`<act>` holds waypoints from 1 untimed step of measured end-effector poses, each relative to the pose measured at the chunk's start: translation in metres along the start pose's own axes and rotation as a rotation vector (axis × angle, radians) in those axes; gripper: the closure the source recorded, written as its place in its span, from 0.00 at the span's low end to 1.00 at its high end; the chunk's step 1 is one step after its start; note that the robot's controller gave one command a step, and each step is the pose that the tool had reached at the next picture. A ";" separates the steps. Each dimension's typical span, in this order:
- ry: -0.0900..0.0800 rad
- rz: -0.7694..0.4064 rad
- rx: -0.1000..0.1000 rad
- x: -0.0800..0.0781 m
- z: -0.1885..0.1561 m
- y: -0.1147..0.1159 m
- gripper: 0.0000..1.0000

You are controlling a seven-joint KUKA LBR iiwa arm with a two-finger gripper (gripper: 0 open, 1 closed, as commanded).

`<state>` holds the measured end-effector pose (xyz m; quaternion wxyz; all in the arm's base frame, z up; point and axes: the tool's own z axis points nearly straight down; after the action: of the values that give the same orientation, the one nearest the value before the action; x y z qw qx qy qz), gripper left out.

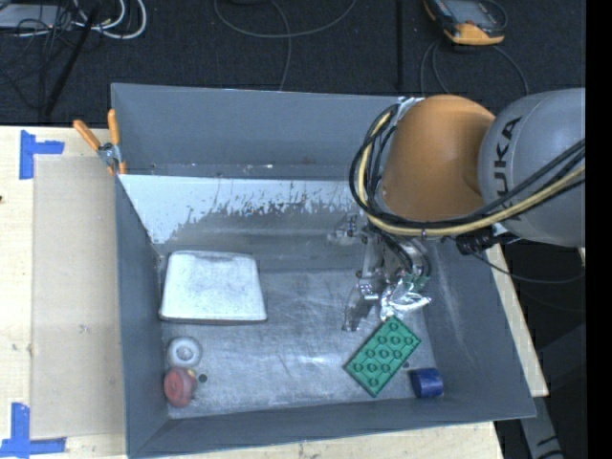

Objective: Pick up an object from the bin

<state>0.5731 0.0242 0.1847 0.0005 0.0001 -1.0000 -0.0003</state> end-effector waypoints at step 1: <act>0.011 -0.011 0.003 0.076 0.061 -0.095 0.00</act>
Offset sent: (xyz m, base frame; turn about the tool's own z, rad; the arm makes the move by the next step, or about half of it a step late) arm -0.0716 -0.0899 -0.0574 -0.0190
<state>0.4974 -0.0707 0.1235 0.0058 0.0054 -1.0000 0.0014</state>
